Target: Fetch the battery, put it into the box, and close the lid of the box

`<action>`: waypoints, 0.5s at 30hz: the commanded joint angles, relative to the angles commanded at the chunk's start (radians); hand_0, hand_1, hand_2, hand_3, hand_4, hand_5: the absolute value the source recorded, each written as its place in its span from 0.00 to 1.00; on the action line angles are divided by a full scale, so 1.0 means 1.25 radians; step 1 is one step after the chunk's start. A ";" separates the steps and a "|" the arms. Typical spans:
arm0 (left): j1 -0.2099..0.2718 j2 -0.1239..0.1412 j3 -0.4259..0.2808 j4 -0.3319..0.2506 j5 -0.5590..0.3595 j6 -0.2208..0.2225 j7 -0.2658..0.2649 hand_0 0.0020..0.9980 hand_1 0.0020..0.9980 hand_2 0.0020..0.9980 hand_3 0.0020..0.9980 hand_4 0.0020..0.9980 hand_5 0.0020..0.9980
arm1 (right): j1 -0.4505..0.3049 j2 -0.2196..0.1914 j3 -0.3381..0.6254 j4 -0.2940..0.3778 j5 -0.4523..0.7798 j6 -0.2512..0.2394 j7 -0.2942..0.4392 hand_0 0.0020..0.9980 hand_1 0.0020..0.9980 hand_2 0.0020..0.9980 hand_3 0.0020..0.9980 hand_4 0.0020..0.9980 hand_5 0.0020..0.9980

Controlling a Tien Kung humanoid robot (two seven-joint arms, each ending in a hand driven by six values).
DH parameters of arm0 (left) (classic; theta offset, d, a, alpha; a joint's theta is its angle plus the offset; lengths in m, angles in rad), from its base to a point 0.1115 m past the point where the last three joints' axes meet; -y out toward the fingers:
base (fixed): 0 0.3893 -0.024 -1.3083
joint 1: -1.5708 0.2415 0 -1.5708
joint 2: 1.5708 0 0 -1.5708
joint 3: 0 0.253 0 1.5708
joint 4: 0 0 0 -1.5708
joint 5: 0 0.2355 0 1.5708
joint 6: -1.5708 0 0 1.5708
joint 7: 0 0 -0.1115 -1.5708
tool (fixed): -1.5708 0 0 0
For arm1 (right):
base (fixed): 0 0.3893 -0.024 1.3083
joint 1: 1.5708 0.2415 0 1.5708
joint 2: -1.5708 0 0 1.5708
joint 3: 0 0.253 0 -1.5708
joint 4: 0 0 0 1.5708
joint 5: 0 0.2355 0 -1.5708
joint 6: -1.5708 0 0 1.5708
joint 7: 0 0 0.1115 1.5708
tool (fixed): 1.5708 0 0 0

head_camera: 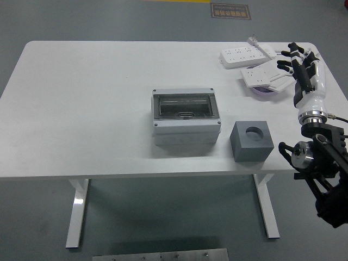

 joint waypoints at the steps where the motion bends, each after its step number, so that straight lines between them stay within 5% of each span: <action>1: 0.002 -0.002 0.001 0.000 -0.003 0.001 0.000 0.60 0.67 0.60 0.59 0.55 0.00 | -0.002 0.003 0.017 0.010 -0.034 0.020 -0.034 0.52 0.47 0.53 0.58 0.66 0.47; 8: 0.009 -0.015 0.005 -0.001 -0.010 0.002 0.002 0.60 0.67 0.60 0.59 0.55 0.00 | -0.014 0.025 0.123 0.038 -0.250 0.173 -0.245 0.49 0.46 0.52 0.59 0.66 0.48; 10: 0.009 -0.019 0.005 -0.001 -0.008 0.001 0.002 0.60 0.67 0.60 0.59 0.55 0.00 | -0.016 0.027 0.138 0.025 -0.312 0.158 -0.270 0.49 0.46 0.52 0.59 0.66 0.48; 12: 0.010 -0.022 0.003 -0.001 -0.004 0.000 0.002 0.60 0.67 0.60 0.59 0.55 0.00 | -0.016 0.029 0.145 0.009 -0.368 0.125 -0.242 0.51 0.50 0.60 0.62 0.70 0.57; 15: 0.010 -0.024 0.001 -0.002 0.001 -0.003 0.004 0.60 0.67 0.60 0.59 0.55 0.00 | -0.010 0.030 0.148 -0.025 -0.439 0.067 -0.178 0.51 0.50 0.60 0.62 0.70 0.57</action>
